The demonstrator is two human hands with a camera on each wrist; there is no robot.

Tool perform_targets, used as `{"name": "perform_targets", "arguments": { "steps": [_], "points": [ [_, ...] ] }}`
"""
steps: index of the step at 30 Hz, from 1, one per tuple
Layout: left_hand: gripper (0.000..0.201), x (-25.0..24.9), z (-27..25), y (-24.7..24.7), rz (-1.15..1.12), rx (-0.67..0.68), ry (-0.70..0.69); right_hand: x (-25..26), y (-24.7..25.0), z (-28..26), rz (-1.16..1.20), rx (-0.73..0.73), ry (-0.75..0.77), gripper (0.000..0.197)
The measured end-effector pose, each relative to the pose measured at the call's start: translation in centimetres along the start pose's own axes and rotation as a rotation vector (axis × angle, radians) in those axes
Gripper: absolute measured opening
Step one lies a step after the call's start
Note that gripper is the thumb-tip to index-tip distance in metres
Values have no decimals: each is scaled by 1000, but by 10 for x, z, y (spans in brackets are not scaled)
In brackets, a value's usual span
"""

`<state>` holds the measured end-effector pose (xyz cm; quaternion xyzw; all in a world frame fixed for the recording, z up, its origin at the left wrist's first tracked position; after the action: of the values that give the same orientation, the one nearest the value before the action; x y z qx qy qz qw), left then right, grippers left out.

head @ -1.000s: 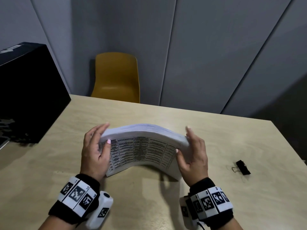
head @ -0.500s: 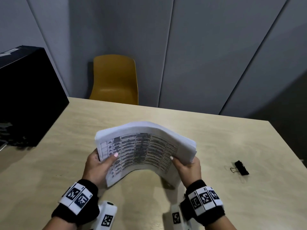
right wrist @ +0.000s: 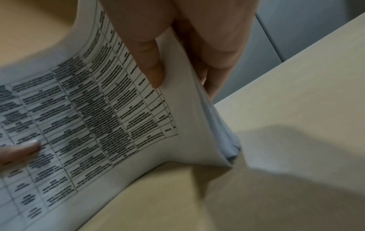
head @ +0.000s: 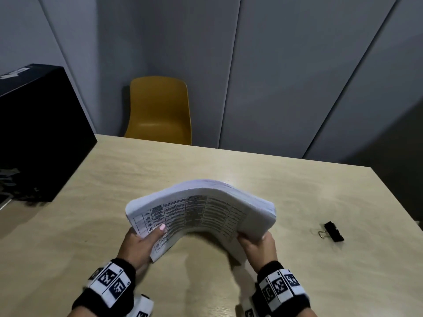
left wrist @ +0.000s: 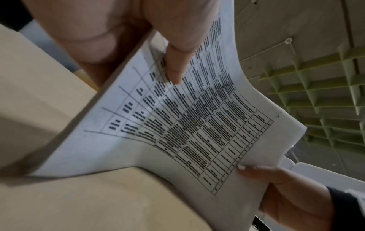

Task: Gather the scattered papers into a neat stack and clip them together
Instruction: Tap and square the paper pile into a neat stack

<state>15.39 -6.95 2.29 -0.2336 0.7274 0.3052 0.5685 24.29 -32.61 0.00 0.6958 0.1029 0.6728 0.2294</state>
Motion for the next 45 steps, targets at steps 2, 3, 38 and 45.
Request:
{"name": "perform_targets", "arguments": {
  "steps": [2, 3, 38, 45],
  "points": [
    [6, 1, -1, 3, -51, -14, 32, 5, 5, 0, 16, -52, 31, 12],
    [3, 2, 0, 4, -63, -4, 44, 11, 9, 0, 44, -87, 42, 17],
    [33, -51, 12, -16, -157, 193, -303, 64, 10, 8, 624, 68, 184, 31],
    [8, -58, 9, -20, -132, 85, -376, 64, 6, 10, 655, 35, 194, 15]
  ]
}}
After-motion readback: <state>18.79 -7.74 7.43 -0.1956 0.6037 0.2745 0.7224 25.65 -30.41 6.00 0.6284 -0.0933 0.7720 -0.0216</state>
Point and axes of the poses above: each hand's wrist, its own z-axis towards the middle knuckle, its own y-axis out of the back of the hand, x = y × z, the point moved 3 cm from there along z, towards the middle knuckle, and after that the axes turned 12 degrees about -x, right-handed, at the moved point
